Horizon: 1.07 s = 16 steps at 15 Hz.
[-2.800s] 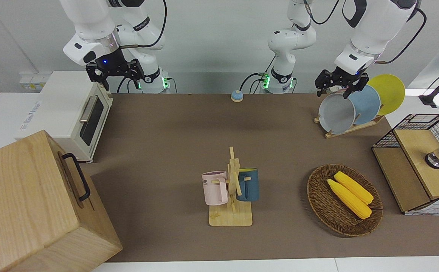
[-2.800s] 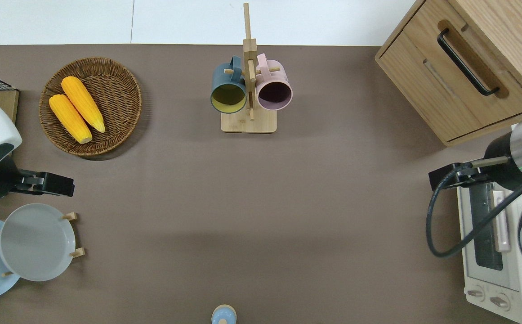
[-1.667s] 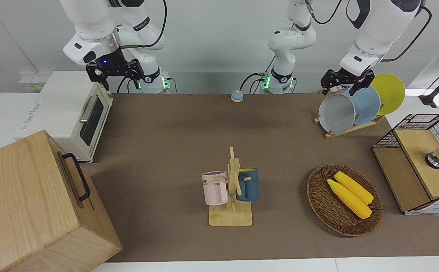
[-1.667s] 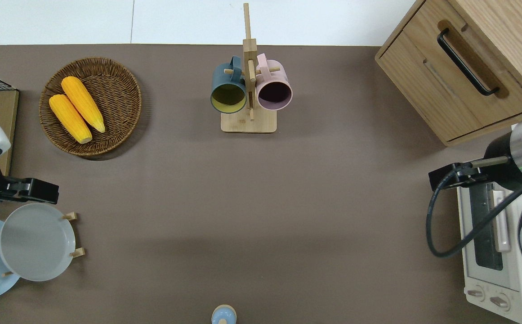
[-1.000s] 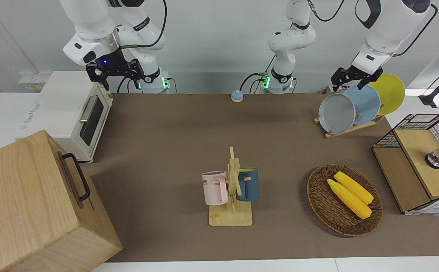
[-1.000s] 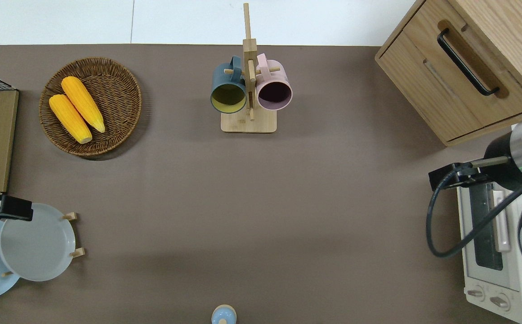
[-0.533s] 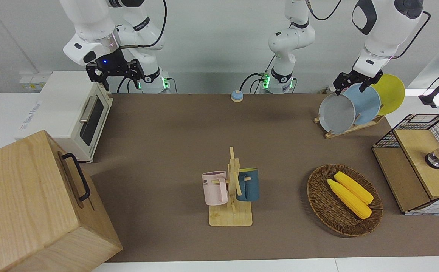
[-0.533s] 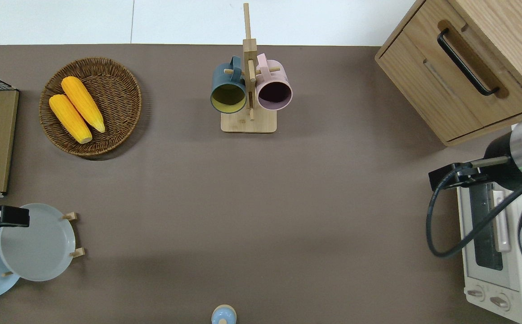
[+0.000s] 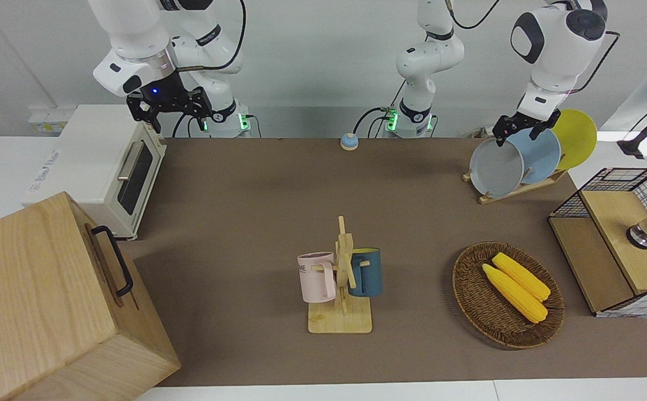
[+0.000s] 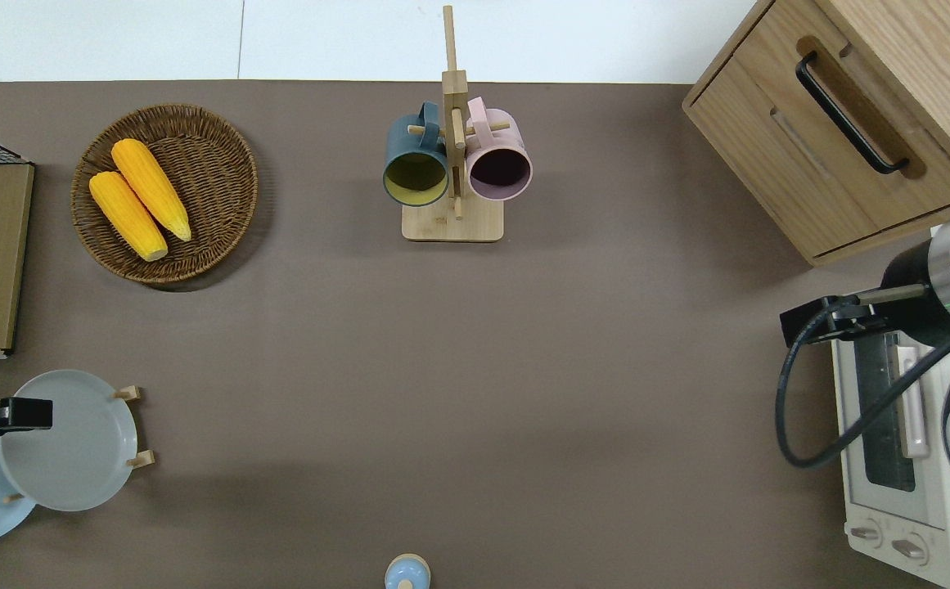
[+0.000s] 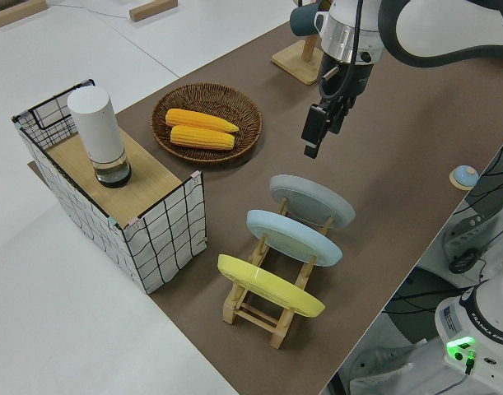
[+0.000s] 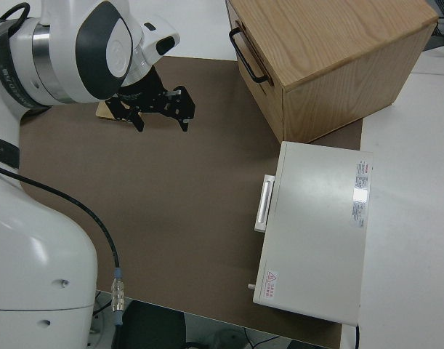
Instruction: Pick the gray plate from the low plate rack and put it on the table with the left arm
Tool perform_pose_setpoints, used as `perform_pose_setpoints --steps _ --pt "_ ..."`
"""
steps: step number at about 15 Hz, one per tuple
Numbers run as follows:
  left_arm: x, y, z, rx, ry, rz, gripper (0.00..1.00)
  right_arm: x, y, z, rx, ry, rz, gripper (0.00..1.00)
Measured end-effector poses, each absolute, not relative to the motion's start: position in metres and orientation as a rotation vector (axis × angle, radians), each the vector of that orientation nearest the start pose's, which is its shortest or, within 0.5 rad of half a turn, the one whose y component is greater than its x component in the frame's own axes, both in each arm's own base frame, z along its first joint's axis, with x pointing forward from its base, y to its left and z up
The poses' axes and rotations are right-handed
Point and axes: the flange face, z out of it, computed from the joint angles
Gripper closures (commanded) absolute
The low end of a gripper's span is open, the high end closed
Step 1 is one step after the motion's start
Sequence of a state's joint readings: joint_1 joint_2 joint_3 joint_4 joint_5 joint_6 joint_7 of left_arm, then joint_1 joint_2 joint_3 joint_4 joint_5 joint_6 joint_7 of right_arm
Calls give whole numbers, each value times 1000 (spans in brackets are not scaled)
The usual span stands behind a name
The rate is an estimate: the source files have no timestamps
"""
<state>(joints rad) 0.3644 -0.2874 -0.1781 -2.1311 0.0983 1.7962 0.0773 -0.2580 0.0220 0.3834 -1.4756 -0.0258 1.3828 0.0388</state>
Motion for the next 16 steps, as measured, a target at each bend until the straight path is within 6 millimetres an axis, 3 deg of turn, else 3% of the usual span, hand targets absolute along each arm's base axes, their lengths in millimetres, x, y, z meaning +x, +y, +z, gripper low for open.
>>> perform_pose_setpoints --steps 10,12,14,16 --pt "435 120 464 -2961 -191 61 59 537 62 642 -3160 -132 176 17" --pt "432 122 453 -2961 -194 51 259 537 62 642 -3160 -132 176 17" --pt "430 124 446 -2962 -199 46 637 537 62 642 -3160 -132 176 17" --pt "429 126 443 -2962 -203 38 868 537 62 642 -3160 -132 176 17"
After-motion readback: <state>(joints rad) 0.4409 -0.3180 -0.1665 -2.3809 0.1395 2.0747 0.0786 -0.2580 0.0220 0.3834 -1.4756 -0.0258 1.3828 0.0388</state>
